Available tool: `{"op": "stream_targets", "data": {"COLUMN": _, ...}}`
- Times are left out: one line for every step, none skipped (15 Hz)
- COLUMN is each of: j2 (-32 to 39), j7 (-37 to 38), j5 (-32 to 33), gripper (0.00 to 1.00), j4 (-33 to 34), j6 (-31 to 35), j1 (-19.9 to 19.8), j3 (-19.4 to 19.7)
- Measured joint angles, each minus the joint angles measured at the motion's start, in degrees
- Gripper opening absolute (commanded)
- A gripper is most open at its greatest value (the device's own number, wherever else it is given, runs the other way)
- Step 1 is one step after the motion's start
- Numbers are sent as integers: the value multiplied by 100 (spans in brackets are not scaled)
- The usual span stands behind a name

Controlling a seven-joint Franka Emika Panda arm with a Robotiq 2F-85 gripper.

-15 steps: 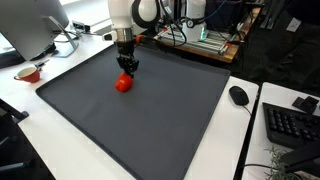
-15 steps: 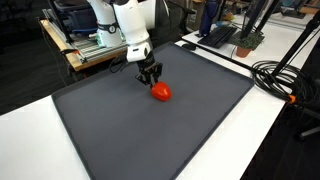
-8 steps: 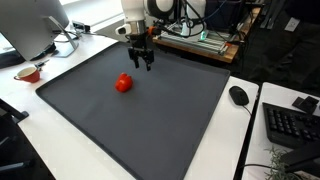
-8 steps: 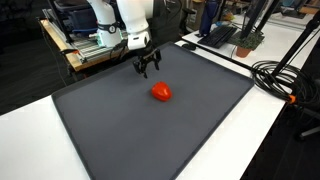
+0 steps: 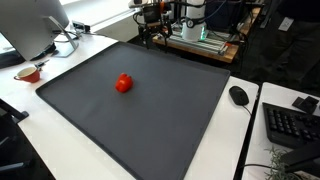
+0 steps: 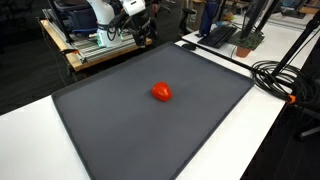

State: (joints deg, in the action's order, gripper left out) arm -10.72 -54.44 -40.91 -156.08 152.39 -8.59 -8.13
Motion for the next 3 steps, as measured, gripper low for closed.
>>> {"op": "stream_targets", "data": {"j2": -323, "j7": -177, "j5": 70, "gripper": 100, "j4": -59, "j6": -395, "j1": 92, "j3": 148}}
{"op": "stream_targets", "data": {"j2": -639, "j7": -275, "j5": 254, "gripper": 100, "j4": -110, "j6": -802, "j1": 247, "j3": 369}}
{"op": "stream_targets", "data": {"j2": -904, "j7": -311, "j5": 496, "gripper": 100, "j4": -120, "j6": -1220, "j1": 275, "j3": 459}}
